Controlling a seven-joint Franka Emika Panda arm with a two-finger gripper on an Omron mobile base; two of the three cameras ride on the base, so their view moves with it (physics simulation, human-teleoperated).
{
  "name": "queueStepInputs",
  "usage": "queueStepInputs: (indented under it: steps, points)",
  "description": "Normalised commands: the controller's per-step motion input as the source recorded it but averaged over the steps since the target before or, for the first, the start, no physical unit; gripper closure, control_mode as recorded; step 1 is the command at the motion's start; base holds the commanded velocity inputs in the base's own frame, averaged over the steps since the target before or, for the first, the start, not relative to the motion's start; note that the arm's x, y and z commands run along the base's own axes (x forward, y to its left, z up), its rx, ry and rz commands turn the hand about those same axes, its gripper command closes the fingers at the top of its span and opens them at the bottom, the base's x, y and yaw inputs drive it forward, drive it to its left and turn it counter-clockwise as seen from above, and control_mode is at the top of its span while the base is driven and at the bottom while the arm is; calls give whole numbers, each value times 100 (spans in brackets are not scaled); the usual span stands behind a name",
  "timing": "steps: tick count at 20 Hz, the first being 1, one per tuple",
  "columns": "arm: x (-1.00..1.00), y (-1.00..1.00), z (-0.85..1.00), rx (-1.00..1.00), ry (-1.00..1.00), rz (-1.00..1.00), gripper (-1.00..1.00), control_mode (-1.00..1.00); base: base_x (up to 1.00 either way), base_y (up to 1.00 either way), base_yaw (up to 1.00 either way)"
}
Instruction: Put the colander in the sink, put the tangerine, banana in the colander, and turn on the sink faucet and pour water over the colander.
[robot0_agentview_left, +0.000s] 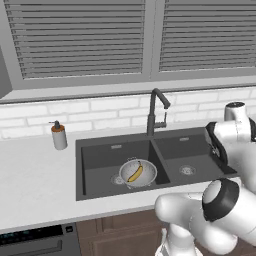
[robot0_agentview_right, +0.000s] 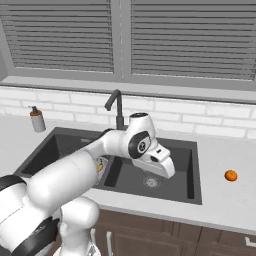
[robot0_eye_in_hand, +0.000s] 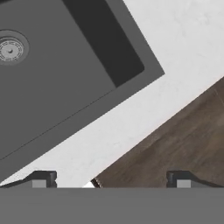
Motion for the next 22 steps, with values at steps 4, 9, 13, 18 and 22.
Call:
queueStepInputs:
  steps: [4,9,13,18,22]
  points:
    - [31,-100,0,0,0,0,-100,-100,0,0,0]
    - [36,-100,0,2,0,0,-100,-100,0,0,0]
    - [36,-96,0,10,0,0,-100,-100,0,0,0]
    - [37,-77,-17,13,-6,0,-100,-100,0,0,0]
    - [38,-49,0,11,-1,-1,-100,-100,0,0,0]
